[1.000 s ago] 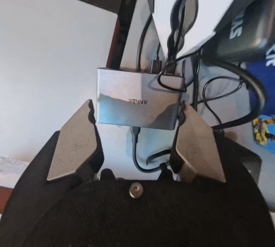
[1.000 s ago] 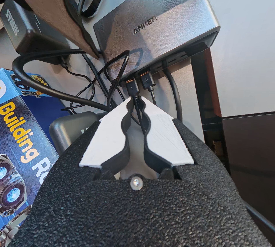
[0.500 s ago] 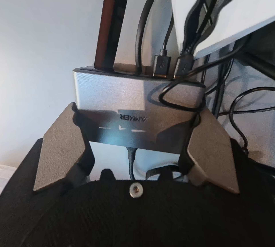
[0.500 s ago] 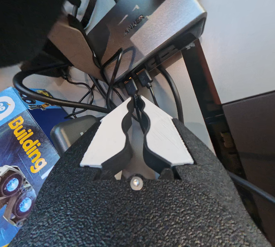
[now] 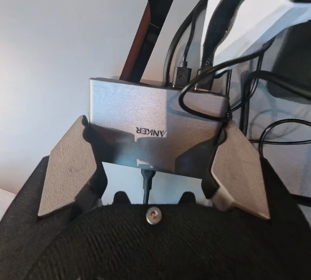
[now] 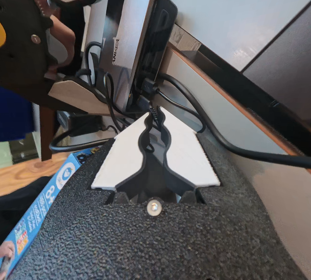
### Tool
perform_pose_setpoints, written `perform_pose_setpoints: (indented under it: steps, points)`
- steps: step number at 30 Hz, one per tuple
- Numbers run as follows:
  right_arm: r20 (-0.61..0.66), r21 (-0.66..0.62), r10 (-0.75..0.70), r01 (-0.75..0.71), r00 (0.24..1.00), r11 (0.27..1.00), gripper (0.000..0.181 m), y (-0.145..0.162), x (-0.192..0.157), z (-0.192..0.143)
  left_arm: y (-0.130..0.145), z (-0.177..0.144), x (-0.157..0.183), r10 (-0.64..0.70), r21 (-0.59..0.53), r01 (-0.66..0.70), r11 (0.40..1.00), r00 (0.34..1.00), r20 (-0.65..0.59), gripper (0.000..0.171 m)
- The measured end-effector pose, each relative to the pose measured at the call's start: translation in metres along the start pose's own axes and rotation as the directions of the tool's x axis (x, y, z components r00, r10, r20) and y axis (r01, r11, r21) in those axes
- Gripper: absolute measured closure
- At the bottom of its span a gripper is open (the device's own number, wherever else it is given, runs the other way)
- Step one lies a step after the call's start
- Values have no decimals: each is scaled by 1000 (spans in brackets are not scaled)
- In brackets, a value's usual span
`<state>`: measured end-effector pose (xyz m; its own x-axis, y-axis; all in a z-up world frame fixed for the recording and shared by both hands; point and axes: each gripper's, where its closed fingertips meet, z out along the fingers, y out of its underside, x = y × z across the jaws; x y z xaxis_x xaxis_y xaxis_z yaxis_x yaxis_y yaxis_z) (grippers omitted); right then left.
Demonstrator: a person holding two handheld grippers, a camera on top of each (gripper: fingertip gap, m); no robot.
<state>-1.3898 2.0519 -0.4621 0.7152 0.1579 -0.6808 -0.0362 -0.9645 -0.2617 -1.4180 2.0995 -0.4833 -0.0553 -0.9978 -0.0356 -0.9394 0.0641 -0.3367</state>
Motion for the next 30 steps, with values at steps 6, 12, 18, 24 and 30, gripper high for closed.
perform_pose_setpoints:
  steps: [6, 12, 18, 24, 30]
  points:
    - [56, 42, 148, -150, 987, 988, 179, -1, -3, -2, -1, 0, 0, 1, 8, -1, 1000, 1000, 2, 24]
    - [194, 102, 128, -150, 973, 983, 179, -9, -23, -14, 1, -5, -1, -1, 55, 0, 998, 1000, 6, 24]
    - [-52, 26, 55, -54, 997, 998, 178, 4, 5, -9, -6, 2, 2, -9, 29, 8, 1000, 1000, 4, 24]
    - [-469, -144, -388, 365, 793, 920, 178, -1, 16, -17, -9, 3, 0, -29, 40, 28, 999, 999, 23, 24]
    - [-315, -77, -254, 242, 915, 967, 178, 9, 14, -14, -17, 4, 4, 27, 73, -26, 997, 1000, -8, 26]
